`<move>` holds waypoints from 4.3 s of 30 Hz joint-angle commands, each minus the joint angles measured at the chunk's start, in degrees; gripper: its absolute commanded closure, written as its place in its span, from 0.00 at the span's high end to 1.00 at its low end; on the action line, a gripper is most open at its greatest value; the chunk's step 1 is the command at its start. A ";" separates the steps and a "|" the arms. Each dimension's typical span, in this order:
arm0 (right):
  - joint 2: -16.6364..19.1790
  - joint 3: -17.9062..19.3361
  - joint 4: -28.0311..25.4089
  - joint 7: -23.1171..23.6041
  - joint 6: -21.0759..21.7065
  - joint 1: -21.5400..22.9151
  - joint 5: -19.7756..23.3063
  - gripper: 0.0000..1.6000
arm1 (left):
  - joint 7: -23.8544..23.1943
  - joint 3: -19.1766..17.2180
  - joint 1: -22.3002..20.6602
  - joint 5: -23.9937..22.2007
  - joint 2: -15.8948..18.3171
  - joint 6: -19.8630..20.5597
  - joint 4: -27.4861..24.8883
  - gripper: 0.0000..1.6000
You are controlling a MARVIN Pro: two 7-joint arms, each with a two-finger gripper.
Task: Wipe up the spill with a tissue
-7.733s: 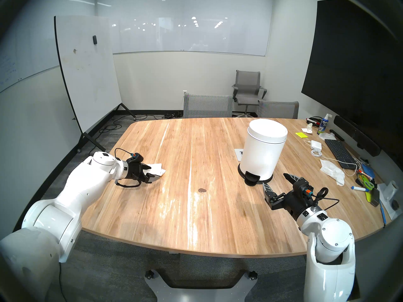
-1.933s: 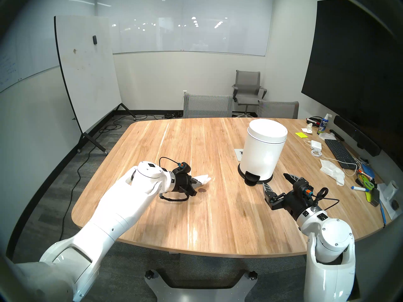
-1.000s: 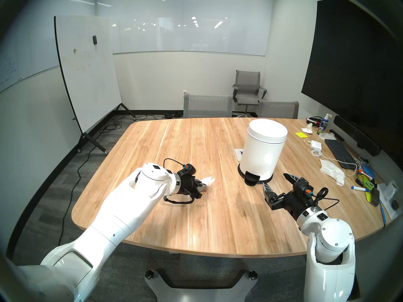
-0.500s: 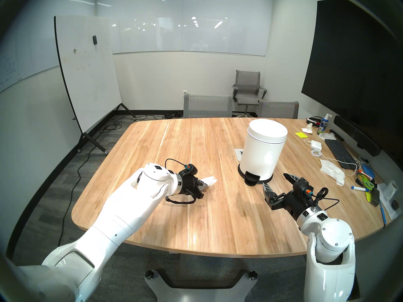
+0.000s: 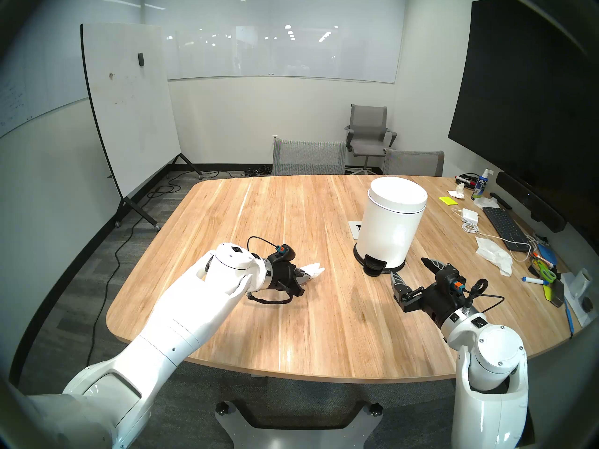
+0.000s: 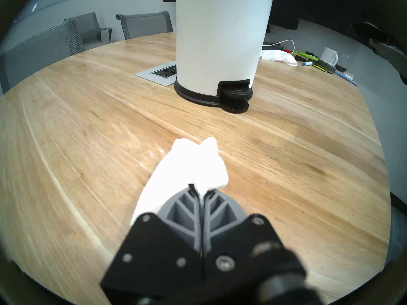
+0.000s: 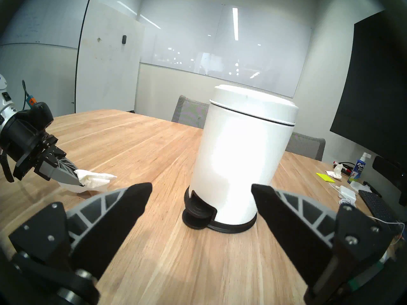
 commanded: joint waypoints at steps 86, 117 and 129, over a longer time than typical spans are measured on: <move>0.00 -0.14 -1.21 0.02 -0.08 0.16 0.04 1.00 | -1.80 -1.43 -1.65 -0.92 1.08 0.80 -1.20 0.00; 0.00 -0.14 -1.22 0.02 -0.06 0.15 0.03 1.00 | 0.22 1.45 1.37 -0.14 0.89 0.17 -0.35 0.00; 0.00 -0.14 -1.21 0.02 -0.07 0.15 0.03 1.00 | 1.56 2.60 -0.07 0.22 -0.79 -0.30 3.26 0.00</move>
